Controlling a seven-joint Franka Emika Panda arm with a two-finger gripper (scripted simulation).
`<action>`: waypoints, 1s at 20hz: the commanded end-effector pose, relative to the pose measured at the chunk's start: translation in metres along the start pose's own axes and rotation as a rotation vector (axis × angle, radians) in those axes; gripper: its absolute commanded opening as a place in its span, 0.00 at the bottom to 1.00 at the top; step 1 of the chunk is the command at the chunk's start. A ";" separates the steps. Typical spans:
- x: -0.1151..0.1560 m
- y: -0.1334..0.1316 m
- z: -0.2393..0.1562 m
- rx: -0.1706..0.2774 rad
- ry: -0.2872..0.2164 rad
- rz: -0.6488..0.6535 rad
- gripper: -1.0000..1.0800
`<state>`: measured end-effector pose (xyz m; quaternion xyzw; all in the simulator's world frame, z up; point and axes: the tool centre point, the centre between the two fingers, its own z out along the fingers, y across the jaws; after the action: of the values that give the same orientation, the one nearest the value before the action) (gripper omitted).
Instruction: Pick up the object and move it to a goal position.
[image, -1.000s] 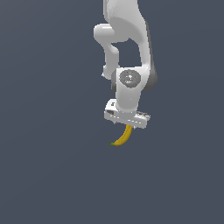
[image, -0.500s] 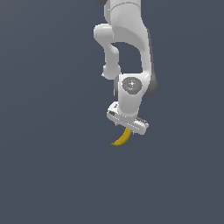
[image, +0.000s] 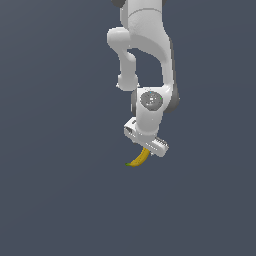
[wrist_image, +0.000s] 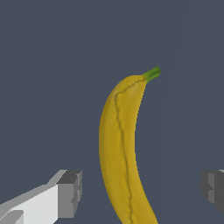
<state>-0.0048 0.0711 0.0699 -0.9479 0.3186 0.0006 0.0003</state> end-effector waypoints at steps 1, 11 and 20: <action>0.000 0.000 0.001 0.000 0.001 0.011 0.96; 0.000 0.000 0.022 0.000 0.001 0.009 0.96; 0.000 0.000 0.051 0.000 0.001 0.011 0.96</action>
<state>-0.0059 0.0710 0.0207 -0.9461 0.3239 0.0007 -0.0004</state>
